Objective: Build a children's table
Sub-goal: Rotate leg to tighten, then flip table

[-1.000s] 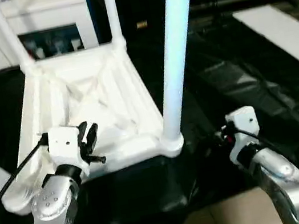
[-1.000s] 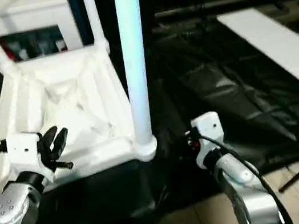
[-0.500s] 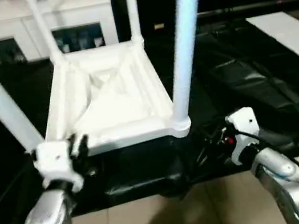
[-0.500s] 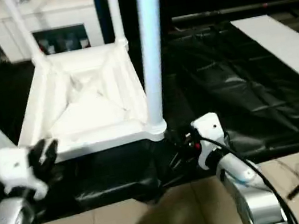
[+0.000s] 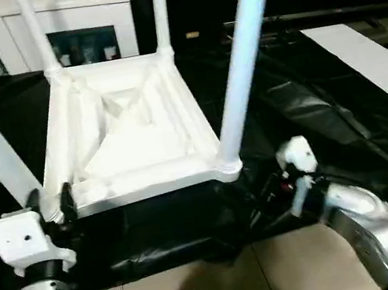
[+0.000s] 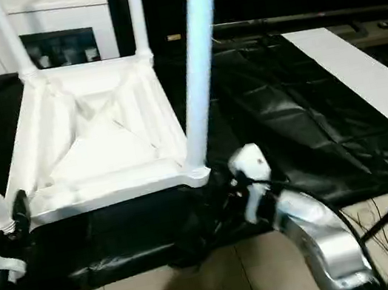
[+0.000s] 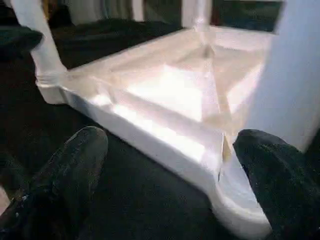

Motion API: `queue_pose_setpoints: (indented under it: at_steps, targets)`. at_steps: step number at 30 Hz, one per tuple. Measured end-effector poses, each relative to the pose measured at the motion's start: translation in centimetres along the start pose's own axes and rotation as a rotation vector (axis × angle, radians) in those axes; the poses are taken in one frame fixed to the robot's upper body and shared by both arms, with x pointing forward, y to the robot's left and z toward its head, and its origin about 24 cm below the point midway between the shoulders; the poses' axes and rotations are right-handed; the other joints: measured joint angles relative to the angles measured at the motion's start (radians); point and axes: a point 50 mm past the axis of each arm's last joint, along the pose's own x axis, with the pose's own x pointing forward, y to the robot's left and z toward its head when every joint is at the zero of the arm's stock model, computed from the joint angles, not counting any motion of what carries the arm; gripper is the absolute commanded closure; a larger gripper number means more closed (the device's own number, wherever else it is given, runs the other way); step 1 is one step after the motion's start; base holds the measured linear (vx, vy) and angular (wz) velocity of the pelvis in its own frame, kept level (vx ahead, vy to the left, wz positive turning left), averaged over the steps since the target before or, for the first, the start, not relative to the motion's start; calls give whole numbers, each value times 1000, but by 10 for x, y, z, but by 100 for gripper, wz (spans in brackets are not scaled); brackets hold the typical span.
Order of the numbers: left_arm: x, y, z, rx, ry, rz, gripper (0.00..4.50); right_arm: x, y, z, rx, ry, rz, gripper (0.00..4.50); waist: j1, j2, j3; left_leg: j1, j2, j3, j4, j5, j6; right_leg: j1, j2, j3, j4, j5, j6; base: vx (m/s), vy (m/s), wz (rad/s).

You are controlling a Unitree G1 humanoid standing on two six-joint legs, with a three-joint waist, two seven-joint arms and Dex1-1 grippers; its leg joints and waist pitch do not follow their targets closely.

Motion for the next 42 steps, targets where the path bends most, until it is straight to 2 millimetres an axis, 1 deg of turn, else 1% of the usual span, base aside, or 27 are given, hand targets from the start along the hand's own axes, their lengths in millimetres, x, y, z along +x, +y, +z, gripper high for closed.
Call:
queue_pose_setpoints:
  at_steps: [4,5,8,9,10,15,16,18,21,24,25,27,28,30,32,33,34,36,37,39,41,42]
  targets:
    - [2,6,7,6,-26,50,132,9,3,-2,16,3,39,0,-1,-6,-1,0,0,2,-1,-1,1,0,0,2,-4,-1,0,0,0,0]
    - [2,5,7,3,-23,51,105,9,2,-3,17,4,40,0,-1,-7,-1,0,0,2,-1,-1,1,0,0,2,-4,-1,0,0,0,0]
    - [0,5,3,-10,-2,58,89,13,1,-4,24,6,45,0,-1,-8,0,1,0,3,-1,-1,1,0,0,2,-3,-1,0,0,0,0]
    - [1,4,3,-12,3,59,89,15,1,-4,26,6,49,0,0,-8,0,2,0,3,-1,-1,1,0,0,3,-2,0,0,0,0,0]
    - [2,4,2,-16,6,61,62,17,2,-3,27,5,55,0,-1,-7,1,2,0,3,-1,-1,1,0,0,3,-2,0,0,0,0,0]
    - [2,5,1,-38,10,101,43,20,3,-6,32,8,70,0,2,-5,2,2,0,3,-2,-1,1,0,0,3,-2,1,0,0,0,0]
    - [0,7,-1,-57,18,147,7,19,3,-7,31,7,69,0,2,-5,2,2,0,3,-2,0,1,0,0,3,-2,1,0,0,0,0]
    - [-2,10,-3,-72,30,183,5,19,3,-7,29,4,68,0,2,-5,2,2,1,3,-2,0,0,0,1,3,-2,1,0,0,0,0]
    - [-2,16,-7,-97,46,226,2,21,4,-7,30,-3,71,0,4,-3,2,2,1,3,-2,0,0,0,1,3,-2,1,0,0,0,0]
    - [1,19,-9,-118,53,239,2,22,5,-8,30,-3,77,0,6,-2,3,2,1,3,-2,0,0,0,1,3,-3,1,0,0,0,0]
    - [4,21,-9,-120,50,238,2,22,5,-8,30,-2,77,0,8,-2,3,2,1,3,-2,0,0,0,1,3,-3,1,0,0,0,0]
    - [20,23,-11,-117,56,193,2,22,6,-8,32,-3,84,0,16,0,4,2,1,3,-2,0,0,0,1,3,-2,1,0,0,0,0]
    - [30,26,-11,-109,59,171,2,24,8,-8,35,-6,96,0,19,5,6,3,1,2,-2,0,0,0,1,3,-1,2,0,0,0,0]
    - [41,30,-12,-101,64,150,2,24,10,-9,37,-3,112,0,19,13,9,3,0,2,-2,0,0,0,1,4,-2,3,0,0,0,0]
    - [52,33,-16,-84,86,123,2,25,12,-10,38,4,134,0,19,14,9,3,0,2,-2,0,-1,0,1,5,-2,4,0,0,0,0]
    - [56,34,-18,-83,101,108,2,26,13,-11,39,8,140,0,19,17,10,3,0,2,-2,1,-1,0,1,4,-1,4,0,0,0,0]
    - [60,35,-21,-81,114,96,2,27,14,-12,42,11,147,0,19,17,9,3,0,2,-2,1,-2,0,1,4,-1,4,0,0,0,0]
    - [65,35,-24,-82,135,86,2,27,14,-15,48,23,149,0,19,20,11,3,0,2,-2,1,-2,0,1,4,-1,4,0,0,0,0]
    - [66,35,-25,-85,149,87,20,28,14,-16,51,27,148,0,19,22,12,3,0,2,-2,1,-2,0,1,4,-2,4,0,0,0,0]
    - [66,36,-28,-88,174,105,20,28,14,-16,45,28,145,0,19,24,13,2,0,2,-2,1,-2,0,1,4,-2,4,-1,0,0,0]
    - [66,36,-30,-101,185,120,50,29,14,-15,31,25,139,0,20,24,13,2,0,2,-2,1,-2,-1,1,4,-2,3,-1,0,0,0]
    - [66,35,-31,-108,188,127,56,30,14,-15,27,20,137,0,20,24,13,3,0,2,-2,1,-2,-1,1,3,-1,3,-1,0,0,0]
